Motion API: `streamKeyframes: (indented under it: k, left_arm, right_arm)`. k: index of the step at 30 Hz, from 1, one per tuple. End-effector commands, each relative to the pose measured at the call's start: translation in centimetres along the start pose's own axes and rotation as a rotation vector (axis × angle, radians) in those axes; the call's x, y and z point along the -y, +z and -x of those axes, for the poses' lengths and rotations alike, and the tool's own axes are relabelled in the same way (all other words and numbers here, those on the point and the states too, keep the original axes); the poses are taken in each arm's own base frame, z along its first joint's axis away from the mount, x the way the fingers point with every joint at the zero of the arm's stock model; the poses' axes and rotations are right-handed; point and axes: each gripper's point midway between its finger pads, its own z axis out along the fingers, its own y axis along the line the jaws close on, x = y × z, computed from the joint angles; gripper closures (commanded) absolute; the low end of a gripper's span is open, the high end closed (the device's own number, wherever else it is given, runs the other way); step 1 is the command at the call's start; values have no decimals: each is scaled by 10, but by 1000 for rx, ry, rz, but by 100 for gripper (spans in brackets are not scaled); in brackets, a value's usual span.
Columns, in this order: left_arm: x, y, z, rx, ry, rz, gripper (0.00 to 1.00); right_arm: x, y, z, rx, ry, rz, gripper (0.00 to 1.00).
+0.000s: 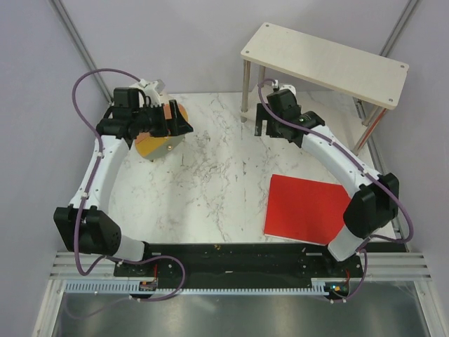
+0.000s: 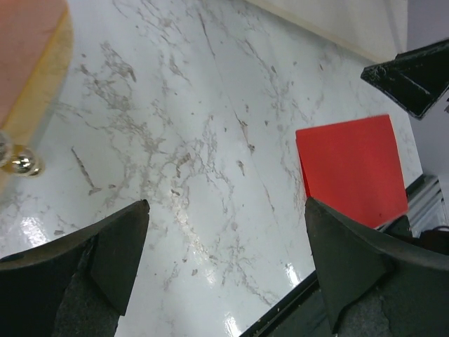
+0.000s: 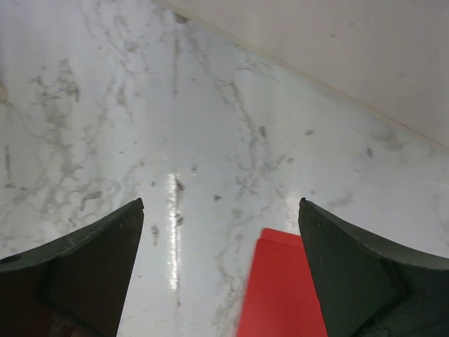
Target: Organize the makeup
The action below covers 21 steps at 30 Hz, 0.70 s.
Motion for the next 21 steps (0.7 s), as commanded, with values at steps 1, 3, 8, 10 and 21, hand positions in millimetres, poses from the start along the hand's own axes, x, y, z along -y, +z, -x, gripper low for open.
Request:
streamKeyframes:
  k: [1,3,8,10,21]
  left_arm:
    - [16,9,-24,-64,80,-63,1]
    - [16,12,-33,-84,80,-61,1]
    - [11,18,-55,-131,56,-58,1]
    - [11,18,-56,-129,56,-60,1]
    - [24,12,-56,-88,94,-125,1]
  right_arm:
    - [61,-38,2,63,-84,-237,2]
    - [68,-45,-6,62,-75,-253,2]
    - [79,-51,-28,33,-29,-262,2]
    - [78,-49,-38,11,-8,-251,2]
    - [70,-45,-37,-6,6,-223,2]
